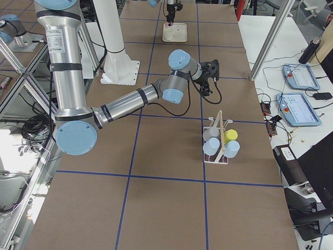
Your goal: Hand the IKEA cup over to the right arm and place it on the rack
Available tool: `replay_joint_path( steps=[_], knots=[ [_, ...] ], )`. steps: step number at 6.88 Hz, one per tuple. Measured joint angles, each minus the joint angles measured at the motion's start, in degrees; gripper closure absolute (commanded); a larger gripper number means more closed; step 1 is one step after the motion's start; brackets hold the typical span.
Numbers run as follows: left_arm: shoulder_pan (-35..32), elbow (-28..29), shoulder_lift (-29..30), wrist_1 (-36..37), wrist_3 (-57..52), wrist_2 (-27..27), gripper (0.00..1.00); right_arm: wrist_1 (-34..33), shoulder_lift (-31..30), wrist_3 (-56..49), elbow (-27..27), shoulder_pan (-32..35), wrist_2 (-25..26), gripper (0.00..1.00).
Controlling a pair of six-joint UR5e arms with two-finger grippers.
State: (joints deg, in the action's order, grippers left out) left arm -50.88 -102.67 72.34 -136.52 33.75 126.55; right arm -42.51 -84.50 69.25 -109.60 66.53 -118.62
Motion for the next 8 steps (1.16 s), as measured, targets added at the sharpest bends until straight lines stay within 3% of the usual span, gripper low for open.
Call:
replay_joint_path(
  steps=[2,5,8],
  knots=[
    [-1.0,-1.0,-0.3,0.3,0.0,-0.1,1.0,0.1,0.0,0.0,-0.1,0.0,-0.3,0.0],
    [-10.9,-5.5,0.6,6.2,0.2,-0.3,1.0,0.1,0.3,0.0,-0.2,0.0,-0.9,0.0],
    [-21.1,-8.5,9.7,13.1,4.8,-1.2,1.0,0.1,1.1,0.6,-0.3,-0.6,-1.5,0.0]
  ],
)
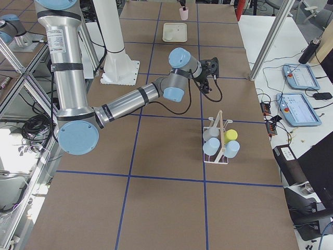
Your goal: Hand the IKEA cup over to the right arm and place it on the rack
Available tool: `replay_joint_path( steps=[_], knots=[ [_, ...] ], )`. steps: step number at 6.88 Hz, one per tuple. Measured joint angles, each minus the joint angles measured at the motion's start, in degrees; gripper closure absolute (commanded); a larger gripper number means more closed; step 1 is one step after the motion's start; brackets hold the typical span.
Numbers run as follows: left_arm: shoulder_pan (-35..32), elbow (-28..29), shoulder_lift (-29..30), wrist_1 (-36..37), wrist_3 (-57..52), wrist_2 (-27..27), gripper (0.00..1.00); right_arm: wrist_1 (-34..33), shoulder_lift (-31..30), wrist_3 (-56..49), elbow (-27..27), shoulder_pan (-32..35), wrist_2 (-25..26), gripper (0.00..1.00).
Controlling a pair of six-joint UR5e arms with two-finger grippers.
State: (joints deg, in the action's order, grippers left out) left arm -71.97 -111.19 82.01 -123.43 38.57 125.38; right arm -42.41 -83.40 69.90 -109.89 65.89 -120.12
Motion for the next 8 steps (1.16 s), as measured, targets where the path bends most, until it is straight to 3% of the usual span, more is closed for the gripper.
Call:
replay_joint_path(
  steps=[3,5,8],
  knots=[
    [0.2,1.5,13.1,0.7,20.0,-4.0,1.0,0.4,3.5,7.6,0.2,-3.0,0.6,0.0],
    [4.8,1.9,20.5,0.5,35.7,-4.9,1.0,0.5,5.7,12.2,0.6,-5.8,2.9,0.0],
    [15.0,2.3,31.0,-1.4,61.8,-12.0,1.0,0.9,13.1,23.4,1.3,-13.4,13.9,0.0]
  ],
)
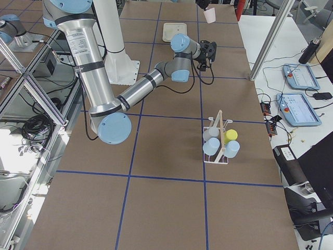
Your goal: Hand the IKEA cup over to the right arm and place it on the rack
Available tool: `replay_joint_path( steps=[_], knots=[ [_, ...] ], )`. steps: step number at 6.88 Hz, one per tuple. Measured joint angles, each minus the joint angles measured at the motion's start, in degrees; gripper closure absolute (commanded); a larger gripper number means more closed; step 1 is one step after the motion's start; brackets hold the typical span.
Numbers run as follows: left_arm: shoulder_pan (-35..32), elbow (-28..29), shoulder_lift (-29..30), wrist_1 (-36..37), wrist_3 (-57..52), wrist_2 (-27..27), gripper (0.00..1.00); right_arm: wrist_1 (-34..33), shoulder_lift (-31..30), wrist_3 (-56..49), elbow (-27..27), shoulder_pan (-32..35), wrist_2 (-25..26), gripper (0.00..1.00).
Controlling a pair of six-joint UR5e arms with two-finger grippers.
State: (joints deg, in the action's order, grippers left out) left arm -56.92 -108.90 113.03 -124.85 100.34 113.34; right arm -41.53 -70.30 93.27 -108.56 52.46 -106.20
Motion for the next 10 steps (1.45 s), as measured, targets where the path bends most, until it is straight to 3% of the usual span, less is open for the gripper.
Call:
replay_joint_path(
  steps=[1,3,6,7,10],
  knots=[
    [3.8,1.3,2.0,-4.3,8.3,-4.8,1.0,1.6,1.7,4.7,0.1,-2.1,3.7,0.0],
    [8.9,6.3,3.1,-19.8,23.3,-12.8,1.0,7.7,2.8,11.9,0.8,-6.2,11.0,0.0],
    [15.4,15.2,3.4,-45.5,41.0,-25.4,1.0,11.9,3.2,14.0,1.0,-10.0,16.2,0.0],
    [18.4,16.5,3.8,-50.5,43.4,-29.1,1.0,14.0,3.2,14.0,1.5,-11.9,18.7,0.0],
    [23.4,17.3,7.6,-53.2,46.5,-33.4,1.0,22.1,3.6,14.1,3.3,-19.0,28.6,0.0]
  ],
)
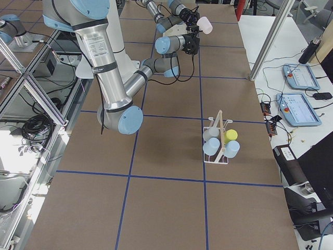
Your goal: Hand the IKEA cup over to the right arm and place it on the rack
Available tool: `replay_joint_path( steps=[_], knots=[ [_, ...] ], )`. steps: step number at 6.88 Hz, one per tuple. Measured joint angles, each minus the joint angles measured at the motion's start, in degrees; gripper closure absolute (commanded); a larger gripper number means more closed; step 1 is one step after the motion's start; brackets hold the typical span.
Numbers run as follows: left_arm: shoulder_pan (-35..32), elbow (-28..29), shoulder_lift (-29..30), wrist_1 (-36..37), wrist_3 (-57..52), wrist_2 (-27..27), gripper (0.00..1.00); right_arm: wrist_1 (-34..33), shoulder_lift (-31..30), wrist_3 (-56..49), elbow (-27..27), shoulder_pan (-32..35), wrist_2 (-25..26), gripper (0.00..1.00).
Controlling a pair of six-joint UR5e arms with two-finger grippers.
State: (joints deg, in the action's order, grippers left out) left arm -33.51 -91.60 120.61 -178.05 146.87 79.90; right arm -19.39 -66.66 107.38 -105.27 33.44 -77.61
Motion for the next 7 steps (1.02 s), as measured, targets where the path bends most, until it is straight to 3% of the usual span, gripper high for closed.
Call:
replay_joint_path(
  steps=[3,7],
  knots=[
    [4.0,1.6,3.1,0.0,0.5,-4.5,1.0,2.6,1.5,1.9,0.5,-1.9,3.4,0.0],
    [5.1,2.0,4.7,-0.2,0.8,-5.3,1.0,3.0,1.7,3.8,0.6,-2.1,4.6,0.0]
  ],
)
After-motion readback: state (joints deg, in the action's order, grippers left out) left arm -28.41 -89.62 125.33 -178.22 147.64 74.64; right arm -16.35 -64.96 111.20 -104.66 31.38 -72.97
